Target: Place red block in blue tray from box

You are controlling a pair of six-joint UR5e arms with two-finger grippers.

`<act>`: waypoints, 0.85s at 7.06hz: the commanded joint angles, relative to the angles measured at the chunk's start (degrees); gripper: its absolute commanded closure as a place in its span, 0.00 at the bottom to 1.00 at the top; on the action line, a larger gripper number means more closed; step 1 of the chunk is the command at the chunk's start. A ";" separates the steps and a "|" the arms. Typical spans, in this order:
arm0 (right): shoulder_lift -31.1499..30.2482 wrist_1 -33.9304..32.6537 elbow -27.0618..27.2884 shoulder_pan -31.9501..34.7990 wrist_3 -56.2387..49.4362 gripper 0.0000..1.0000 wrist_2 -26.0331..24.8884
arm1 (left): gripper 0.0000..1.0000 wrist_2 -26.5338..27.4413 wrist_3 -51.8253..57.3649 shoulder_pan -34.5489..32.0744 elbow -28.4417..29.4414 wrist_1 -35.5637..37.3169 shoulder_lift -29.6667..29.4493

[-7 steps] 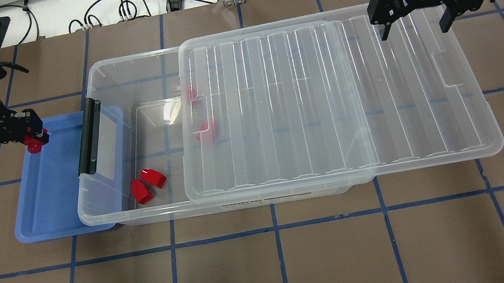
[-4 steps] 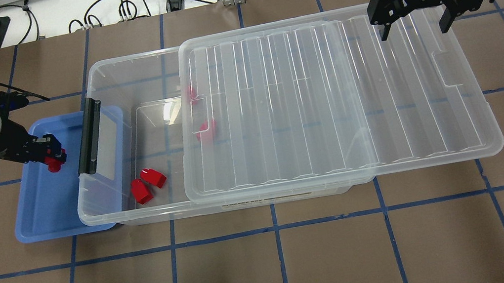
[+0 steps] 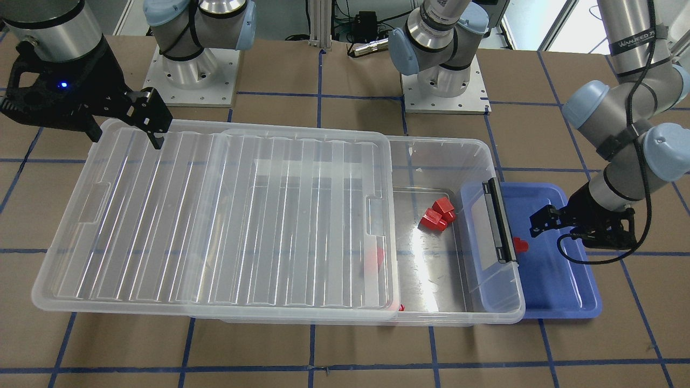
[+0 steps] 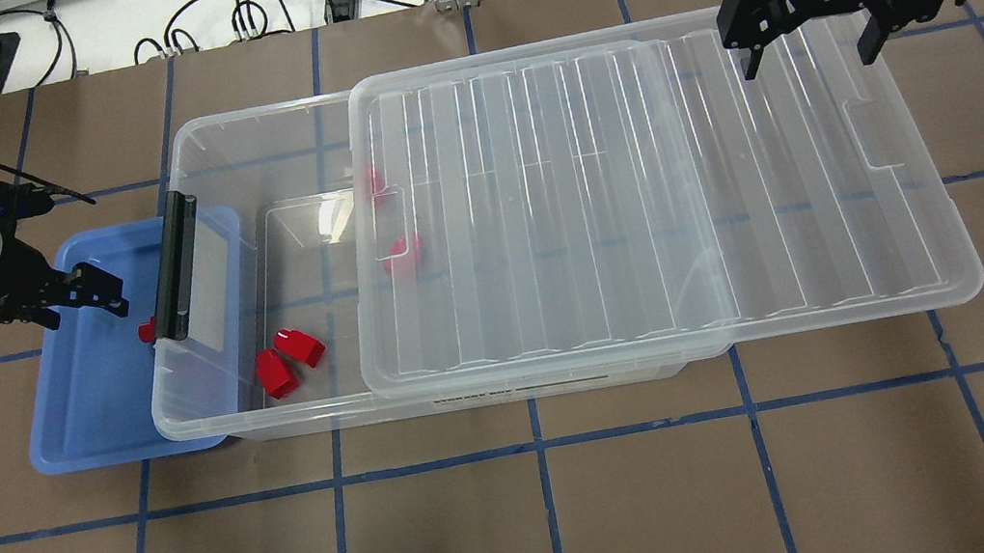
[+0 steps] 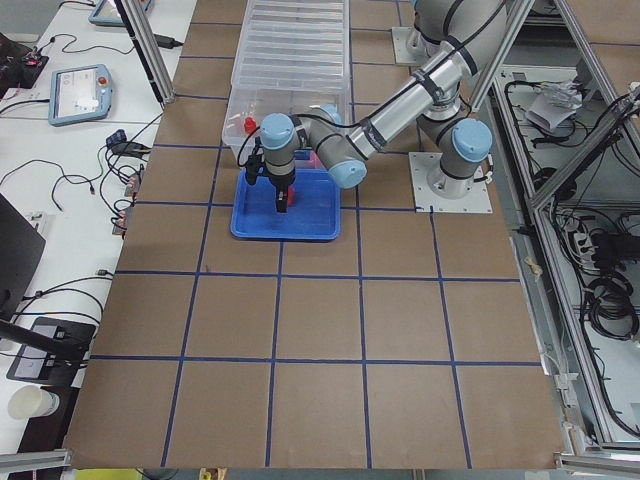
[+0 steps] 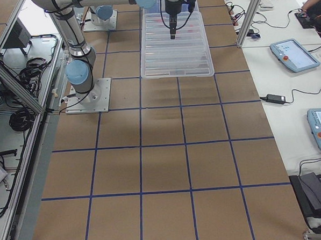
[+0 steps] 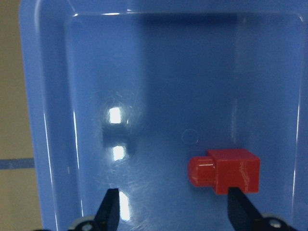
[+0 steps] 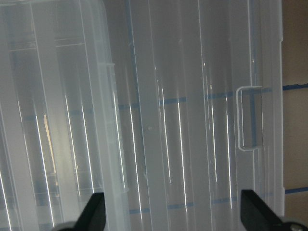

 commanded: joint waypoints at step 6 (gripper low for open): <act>0.04 0.25 0.00 -1.75 -0.88 0.00 -0.05 | 0.00 4.44 -21.43 -20.89 21.64 -31.10 11.84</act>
